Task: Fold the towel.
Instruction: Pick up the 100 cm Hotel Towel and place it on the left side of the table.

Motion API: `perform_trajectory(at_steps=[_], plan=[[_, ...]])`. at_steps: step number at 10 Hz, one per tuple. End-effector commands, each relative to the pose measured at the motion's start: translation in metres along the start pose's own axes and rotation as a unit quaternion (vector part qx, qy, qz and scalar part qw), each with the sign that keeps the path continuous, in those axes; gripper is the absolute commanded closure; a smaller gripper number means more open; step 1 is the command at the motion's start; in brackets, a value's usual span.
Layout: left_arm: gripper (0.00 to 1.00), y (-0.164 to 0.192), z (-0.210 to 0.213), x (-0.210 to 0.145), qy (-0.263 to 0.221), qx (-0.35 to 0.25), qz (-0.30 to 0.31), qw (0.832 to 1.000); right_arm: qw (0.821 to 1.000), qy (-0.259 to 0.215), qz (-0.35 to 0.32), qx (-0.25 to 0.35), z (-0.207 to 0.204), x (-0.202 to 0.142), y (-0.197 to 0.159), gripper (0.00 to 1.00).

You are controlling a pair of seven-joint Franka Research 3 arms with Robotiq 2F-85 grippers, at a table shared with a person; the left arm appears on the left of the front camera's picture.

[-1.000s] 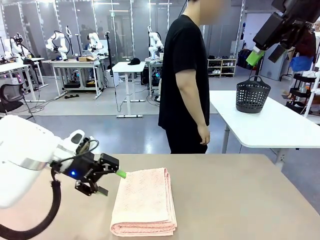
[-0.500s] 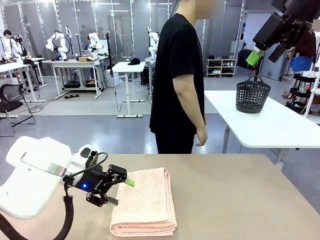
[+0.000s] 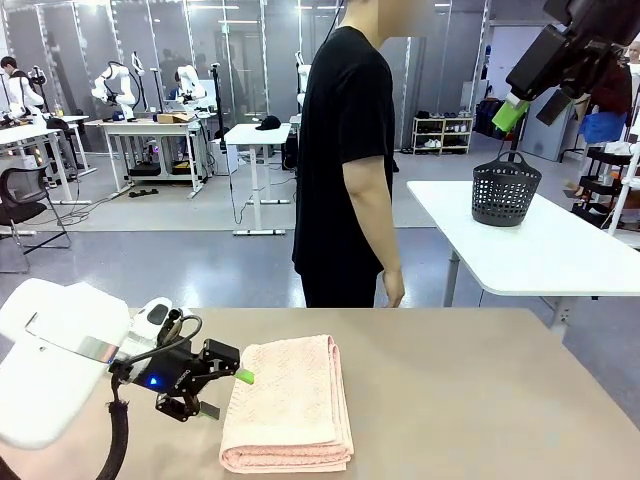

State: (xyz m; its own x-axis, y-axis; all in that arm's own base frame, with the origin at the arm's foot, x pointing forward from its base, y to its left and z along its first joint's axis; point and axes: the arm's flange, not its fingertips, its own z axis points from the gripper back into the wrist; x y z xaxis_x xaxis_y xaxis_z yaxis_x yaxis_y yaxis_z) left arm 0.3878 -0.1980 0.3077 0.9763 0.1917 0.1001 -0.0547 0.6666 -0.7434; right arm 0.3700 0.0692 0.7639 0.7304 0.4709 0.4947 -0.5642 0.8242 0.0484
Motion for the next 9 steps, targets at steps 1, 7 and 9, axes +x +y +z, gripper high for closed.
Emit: perform_trajectory(at_steps=[1, 7, 9], plan=[[0.00, -0.001, -0.007, 0.002, -0.005, 0.013, -0.009, 1.000, 1.000, 0.001, -0.002, -0.001, 0.000, 0.000, -0.001, 0.00], [0.00, 0.012, -0.041, 0.006, -0.008, -0.023, -0.008, 1.000, 1.000, 0.001, -0.002, -0.001, 0.000, 0.000, -0.001, 0.00], [0.51, 0.011, -0.050, 0.008, -0.017, -0.024, -0.006, 1.000, 1.000, 0.001, -0.002, -0.001, 0.000, 0.000, -0.001, 0.00]])
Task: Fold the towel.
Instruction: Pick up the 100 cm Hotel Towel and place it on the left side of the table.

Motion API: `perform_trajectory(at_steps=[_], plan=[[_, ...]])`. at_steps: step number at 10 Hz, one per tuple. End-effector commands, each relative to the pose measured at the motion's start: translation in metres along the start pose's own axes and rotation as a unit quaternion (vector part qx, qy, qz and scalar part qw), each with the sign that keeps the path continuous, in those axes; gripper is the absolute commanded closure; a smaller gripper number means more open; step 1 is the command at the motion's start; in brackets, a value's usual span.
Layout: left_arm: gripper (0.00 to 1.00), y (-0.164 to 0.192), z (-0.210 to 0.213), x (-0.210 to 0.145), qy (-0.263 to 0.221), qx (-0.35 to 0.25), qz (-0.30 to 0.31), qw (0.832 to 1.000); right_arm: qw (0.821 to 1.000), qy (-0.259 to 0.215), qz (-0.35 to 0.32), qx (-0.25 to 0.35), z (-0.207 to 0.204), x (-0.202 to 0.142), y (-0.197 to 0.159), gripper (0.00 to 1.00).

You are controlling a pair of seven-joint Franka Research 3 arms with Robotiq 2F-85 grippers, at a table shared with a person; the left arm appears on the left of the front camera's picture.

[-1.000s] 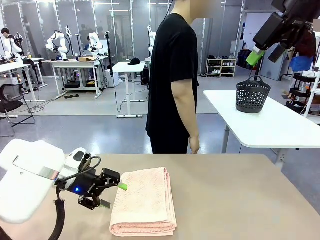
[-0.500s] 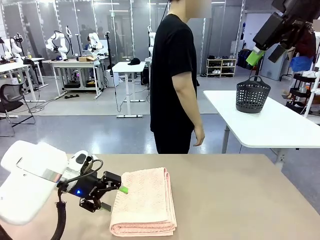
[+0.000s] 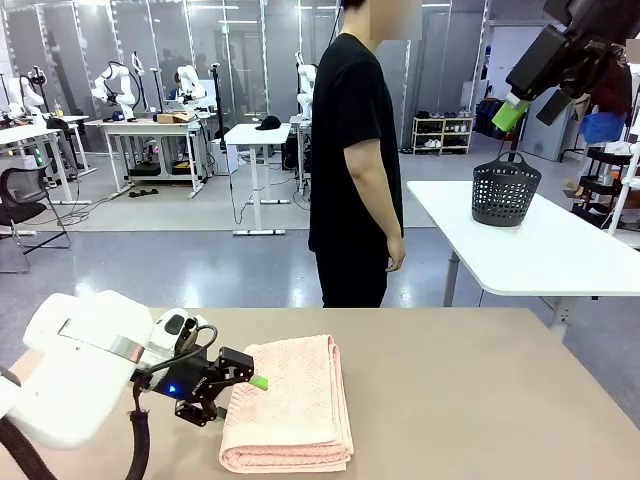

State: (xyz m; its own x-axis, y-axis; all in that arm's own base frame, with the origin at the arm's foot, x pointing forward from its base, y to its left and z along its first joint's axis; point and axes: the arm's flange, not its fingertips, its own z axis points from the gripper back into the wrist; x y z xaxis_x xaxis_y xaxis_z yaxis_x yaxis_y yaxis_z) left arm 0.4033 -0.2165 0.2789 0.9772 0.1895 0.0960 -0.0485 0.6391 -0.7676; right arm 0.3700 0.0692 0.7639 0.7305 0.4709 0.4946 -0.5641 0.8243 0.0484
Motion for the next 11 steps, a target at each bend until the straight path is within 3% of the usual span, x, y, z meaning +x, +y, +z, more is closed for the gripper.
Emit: perform_trajectory(at_steps=[1, 2, 4, 5, 7, 10, 11], plan=[[0.58, 0.004, -0.014, -0.001, -0.020, -0.001, -0.008, 1.000, 1.000, 0.001, -0.002, -0.001, 0.000, 0.000, -0.001, 0.00], [1.00, 0.003, -0.014, -0.001, -0.022, 0.002, -0.008, 1.000, 1.000, 0.001, -0.002, -0.001, 0.000, 0.000, -0.001, 0.00], [1.00, 0.000, -0.018, -0.003, -0.020, 0.008, -0.018, 1.000, 1.000, 0.001, -0.002, -0.001, 0.000, 0.000, -0.001, 0.00], [0.86, 0.000, -0.017, -0.004, -0.021, 0.008, -0.021, 1.000, 1.000, 0.001, -0.002, -0.001, 0.000, 0.000, -0.001, 0.00], [1.00, -0.002, -0.015, -0.004, -0.023, 0.004, -0.024, 0.999, 1.000, 0.001, -0.002, -0.001, 0.000, 0.000, -0.001, 0.00], [1.00, -0.006, -0.018, -0.003, -0.036, -0.015, -0.025, 0.999, 1.000, 0.001, -0.002, -0.001, 0.000, 0.000, -0.001, 0.00], [1.00, -0.002, -0.007, -0.001, -0.006, 0.006, -0.013, 1.000, 1.000, 0.001, -0.002, -0.001, 0.000, 0.000, -0.001, 0.00]])
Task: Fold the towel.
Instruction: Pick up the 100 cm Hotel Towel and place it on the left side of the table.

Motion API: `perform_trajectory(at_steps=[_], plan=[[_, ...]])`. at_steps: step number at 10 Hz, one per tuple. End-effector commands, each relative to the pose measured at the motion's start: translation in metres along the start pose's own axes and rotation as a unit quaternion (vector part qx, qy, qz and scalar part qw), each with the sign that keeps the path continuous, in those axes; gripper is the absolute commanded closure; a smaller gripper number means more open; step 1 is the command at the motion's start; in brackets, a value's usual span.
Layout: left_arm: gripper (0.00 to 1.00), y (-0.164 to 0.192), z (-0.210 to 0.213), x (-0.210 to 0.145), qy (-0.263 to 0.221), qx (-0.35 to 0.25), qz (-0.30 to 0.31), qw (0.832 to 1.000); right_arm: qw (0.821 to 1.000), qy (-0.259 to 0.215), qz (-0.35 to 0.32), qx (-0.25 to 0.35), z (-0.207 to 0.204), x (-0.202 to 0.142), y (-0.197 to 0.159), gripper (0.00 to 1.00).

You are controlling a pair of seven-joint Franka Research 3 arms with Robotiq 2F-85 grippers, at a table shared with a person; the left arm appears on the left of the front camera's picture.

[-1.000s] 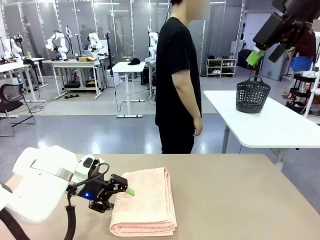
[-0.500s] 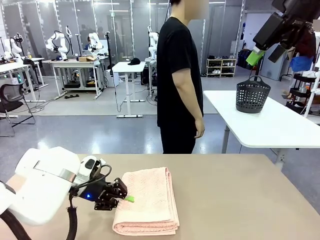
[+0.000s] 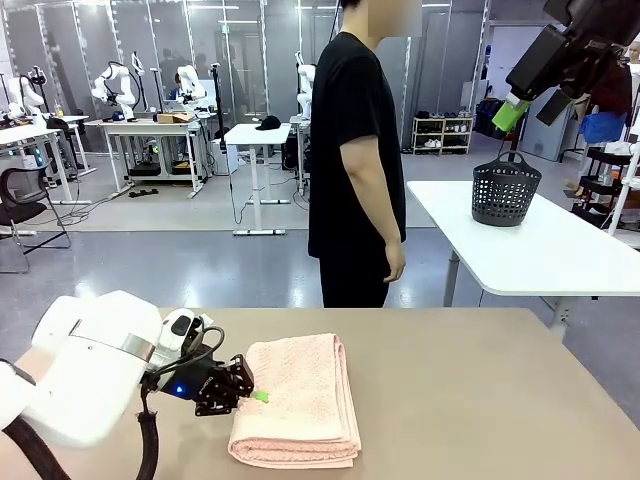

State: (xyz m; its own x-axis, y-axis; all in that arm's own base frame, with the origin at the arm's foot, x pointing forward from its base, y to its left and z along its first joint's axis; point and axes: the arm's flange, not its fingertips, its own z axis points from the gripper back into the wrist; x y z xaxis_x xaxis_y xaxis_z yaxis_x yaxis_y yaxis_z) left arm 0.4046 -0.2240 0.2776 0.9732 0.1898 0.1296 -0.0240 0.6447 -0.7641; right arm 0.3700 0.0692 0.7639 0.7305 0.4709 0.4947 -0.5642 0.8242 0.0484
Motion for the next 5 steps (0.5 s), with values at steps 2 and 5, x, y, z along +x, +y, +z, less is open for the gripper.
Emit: perform_trajectory(at_steps=[2, 5], plan=[[1.00, 0.0017, 0.0000, -0.0009, 0.005, 0.005, 0.000, 1.000, 1.000, 0.001, -0.002, -0.001, 0.0000, -0.0001, -0.0010, 0.00], [1.00, 0.0017, 0.0000, -0.0009, 0.005, 0.005, 0.000, 1.000, 1.000, 0.001, -0.002, -0.001, 0.0000, -0.0001, -0.0010, 0.00]])
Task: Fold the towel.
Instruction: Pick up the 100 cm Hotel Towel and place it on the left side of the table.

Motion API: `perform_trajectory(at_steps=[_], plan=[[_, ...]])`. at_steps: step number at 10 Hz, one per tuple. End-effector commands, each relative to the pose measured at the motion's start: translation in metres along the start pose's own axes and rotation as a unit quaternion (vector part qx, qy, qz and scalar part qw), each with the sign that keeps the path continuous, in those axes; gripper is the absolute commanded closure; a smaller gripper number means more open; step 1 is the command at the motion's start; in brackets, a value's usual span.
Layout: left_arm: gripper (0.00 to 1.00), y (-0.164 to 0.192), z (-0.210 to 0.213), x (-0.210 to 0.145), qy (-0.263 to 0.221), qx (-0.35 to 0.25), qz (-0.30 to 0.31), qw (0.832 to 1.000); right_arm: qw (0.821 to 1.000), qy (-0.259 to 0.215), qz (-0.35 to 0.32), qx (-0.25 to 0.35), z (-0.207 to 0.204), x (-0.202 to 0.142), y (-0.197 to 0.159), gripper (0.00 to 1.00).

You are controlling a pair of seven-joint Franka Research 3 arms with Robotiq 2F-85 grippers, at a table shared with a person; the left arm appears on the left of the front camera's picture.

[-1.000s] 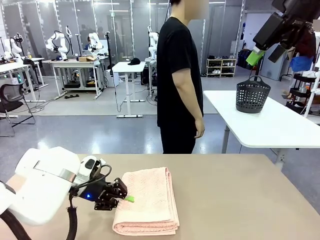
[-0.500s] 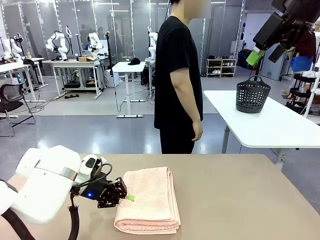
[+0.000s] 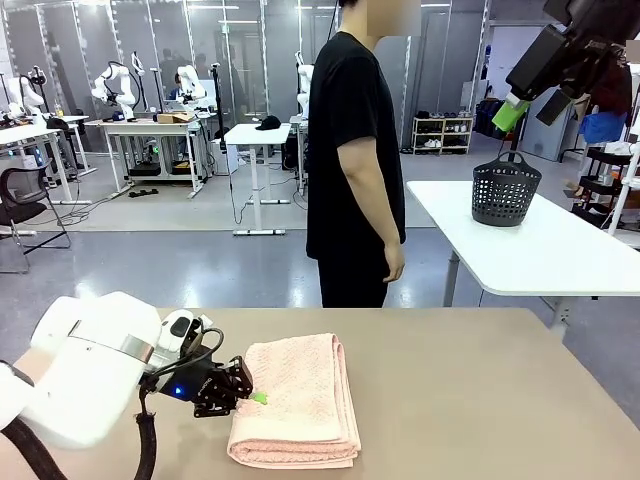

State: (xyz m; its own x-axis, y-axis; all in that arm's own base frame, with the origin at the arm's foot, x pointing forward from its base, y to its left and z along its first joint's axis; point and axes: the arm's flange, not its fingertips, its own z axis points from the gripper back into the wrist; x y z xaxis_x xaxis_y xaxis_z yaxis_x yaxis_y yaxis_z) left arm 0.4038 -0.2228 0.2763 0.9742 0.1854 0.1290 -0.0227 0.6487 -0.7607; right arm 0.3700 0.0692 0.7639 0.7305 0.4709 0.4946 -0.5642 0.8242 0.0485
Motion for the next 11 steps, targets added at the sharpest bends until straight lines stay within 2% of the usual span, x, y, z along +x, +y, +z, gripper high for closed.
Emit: perform_trajectory(at_steps=[1, 2, 3, 4, 9, 11], plan=[[0.85, 0.000, 0.000, 0.000, 0.000, 0.000, 0.000, 1.000, 1.000, 0.001, -0.002, -0.001, 0.000, 0.000, -0.001, 0.00], [0.86, 0.004, 0.027, 0.007, 0.008, 0.014, -0.036, 0.999, 1.000, 0.001, -0.002, -0.001, 0.000, 0.000, -0.001, 0.00], [0.86, 0.013, 0.058, 0.017, -0.006, 0.035, -0.021, 0.999, 1.000, 0.001, -0.002, -0.001, 0.000, 0.000, -0.001, 0.00], [0.86, 0.027, 0.085, 0.023, -0.013, 0.042, -0.031, 0.999, 1.000, 0.001, -0.002, -0.001, 0.000, 0.000, -0.001, 0.00], [0.86, 0.152, 0.221, 0.033, -0.039, 0.097, -0.021, 0.994, 1.000, 0.001, -0.002, -0.001, 0.000, 0.000, -0.001, 0.00], [0.86, 0.189, 0.263, 0.037, -0.061, 0.115, -0.046, 0.990, 1.000, 0.001, -0.002, -0.001, 0.000, 0.000, -0.001, 0.00]])
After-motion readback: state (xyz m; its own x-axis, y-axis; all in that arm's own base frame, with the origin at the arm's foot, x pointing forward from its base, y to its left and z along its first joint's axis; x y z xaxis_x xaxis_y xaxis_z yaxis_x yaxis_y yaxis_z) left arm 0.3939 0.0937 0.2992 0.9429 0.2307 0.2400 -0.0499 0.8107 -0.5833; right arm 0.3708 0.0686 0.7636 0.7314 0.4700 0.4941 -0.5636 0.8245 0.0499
